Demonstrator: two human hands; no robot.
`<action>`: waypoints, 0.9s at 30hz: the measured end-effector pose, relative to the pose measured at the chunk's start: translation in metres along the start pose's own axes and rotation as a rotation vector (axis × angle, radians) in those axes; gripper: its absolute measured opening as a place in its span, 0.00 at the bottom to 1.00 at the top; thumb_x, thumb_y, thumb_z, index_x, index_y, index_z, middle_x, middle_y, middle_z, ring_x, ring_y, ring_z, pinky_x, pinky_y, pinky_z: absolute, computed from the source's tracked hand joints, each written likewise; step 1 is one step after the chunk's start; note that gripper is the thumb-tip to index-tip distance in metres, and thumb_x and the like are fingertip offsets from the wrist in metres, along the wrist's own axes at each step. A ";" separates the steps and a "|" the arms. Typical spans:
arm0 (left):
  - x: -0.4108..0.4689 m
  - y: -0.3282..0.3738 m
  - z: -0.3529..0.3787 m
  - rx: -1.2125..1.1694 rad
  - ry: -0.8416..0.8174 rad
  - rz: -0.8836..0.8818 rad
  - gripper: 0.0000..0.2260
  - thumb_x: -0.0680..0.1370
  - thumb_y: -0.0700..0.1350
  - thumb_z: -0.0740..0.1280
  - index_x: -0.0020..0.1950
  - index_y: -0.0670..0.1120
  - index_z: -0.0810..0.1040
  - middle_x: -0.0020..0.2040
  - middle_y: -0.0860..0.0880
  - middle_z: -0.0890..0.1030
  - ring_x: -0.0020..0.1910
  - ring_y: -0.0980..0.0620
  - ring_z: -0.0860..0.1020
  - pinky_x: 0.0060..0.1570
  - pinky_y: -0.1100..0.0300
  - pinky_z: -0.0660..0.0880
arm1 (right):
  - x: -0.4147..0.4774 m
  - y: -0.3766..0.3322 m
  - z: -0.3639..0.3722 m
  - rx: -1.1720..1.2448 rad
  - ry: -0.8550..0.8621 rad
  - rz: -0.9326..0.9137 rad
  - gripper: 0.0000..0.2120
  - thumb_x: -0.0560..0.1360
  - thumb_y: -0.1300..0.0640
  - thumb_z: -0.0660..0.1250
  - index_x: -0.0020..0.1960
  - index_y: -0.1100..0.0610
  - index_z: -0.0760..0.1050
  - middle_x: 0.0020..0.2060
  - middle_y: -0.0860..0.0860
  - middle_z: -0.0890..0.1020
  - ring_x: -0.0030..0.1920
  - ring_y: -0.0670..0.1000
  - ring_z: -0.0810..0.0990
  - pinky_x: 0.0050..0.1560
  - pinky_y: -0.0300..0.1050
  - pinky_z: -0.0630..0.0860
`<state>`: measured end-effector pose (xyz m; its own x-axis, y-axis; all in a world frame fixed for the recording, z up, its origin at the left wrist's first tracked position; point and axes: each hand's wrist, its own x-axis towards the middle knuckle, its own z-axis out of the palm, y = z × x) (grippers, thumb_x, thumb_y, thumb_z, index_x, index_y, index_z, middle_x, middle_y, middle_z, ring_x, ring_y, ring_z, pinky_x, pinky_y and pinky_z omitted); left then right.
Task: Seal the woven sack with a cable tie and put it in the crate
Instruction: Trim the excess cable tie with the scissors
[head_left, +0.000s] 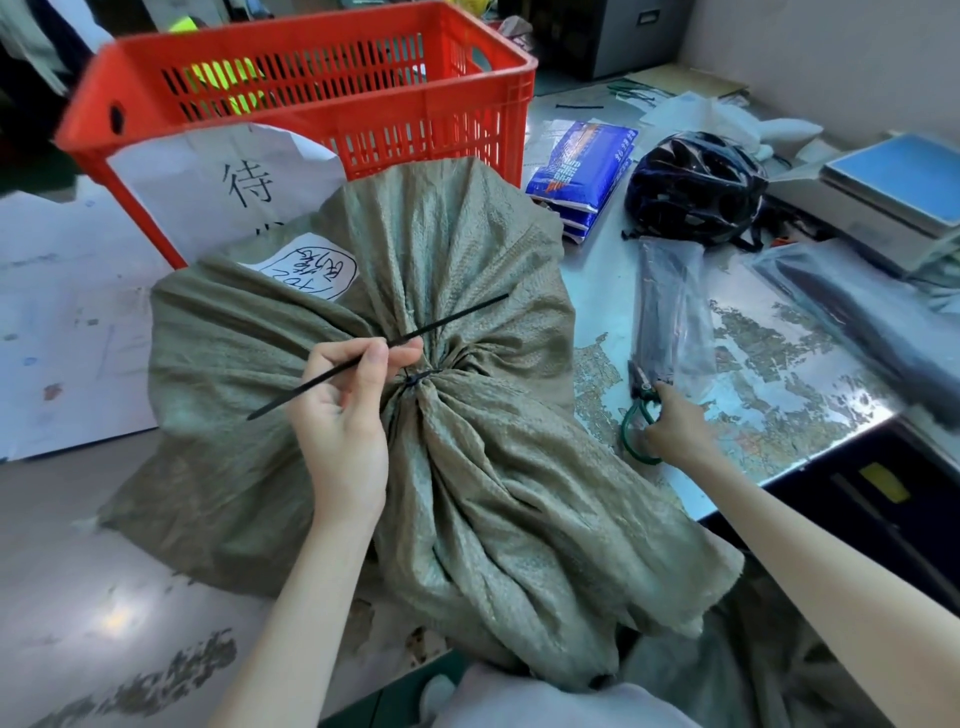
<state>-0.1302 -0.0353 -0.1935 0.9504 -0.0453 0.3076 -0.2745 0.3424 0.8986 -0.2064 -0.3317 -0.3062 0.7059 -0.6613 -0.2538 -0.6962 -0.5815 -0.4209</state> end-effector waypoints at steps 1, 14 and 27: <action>0.000 -0.001 -0.001 0.013 -0.012 -0.003 0.04 0.80 0.37 0.62 0.47 0.44 0.72 0.39 0.49 0.85 0.48 0.45 0.84 0.54 0.56 0.76 | 0.001 0.000 0.001 -0.018 -0.010 0.004 0.28 0.71 0.71 0.61 0.70 0.59 0.60 0.44 0.62 0.78 0.39 0.58 0.77 0.36 0.55 0.77; -0.003 -0.004 -0.001 0.114 -0.066 0.001 0.06 0.81 0.35 0.61 0.47 0.45 0.71 0.38 0.51 0.85 0.46 0.51 0.85 0.51 0.62 0.76 | -0.002 -0.004 0.006 -0.292 -0.032 -0.120 0.15 0.73 0.68 0.58 0.59 0.62 0.67 0.44 0.57 0.72 0.41 0.55 0.74 0.37 0.48 0.73; -0.006 -0.007 -0.001 0.146 -0.077 -0.026 0.06 0.80 0.36 0.61 0.46 0.45 0.72 0.37 0.50 0.84 0.45 0.52 0.84 0.49 0.65 0.75 | -0.056 -0.104 -0.051 0.348 0.393 -0.673 0.15 0.74 0.65 0.63 0.61 0.60 0.71 0.54 0.54 0.76 0.53 0.51 0.73 0.52 0.44 0.70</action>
<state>-0.1341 -0.0367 -0.2018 0.9451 -0.1263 0.3014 -0.2734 0.2000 0.9409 -0.1804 -0.2582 -0.2043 0.8130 -0.3815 0.4400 -0.0197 -0.7732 -0.6339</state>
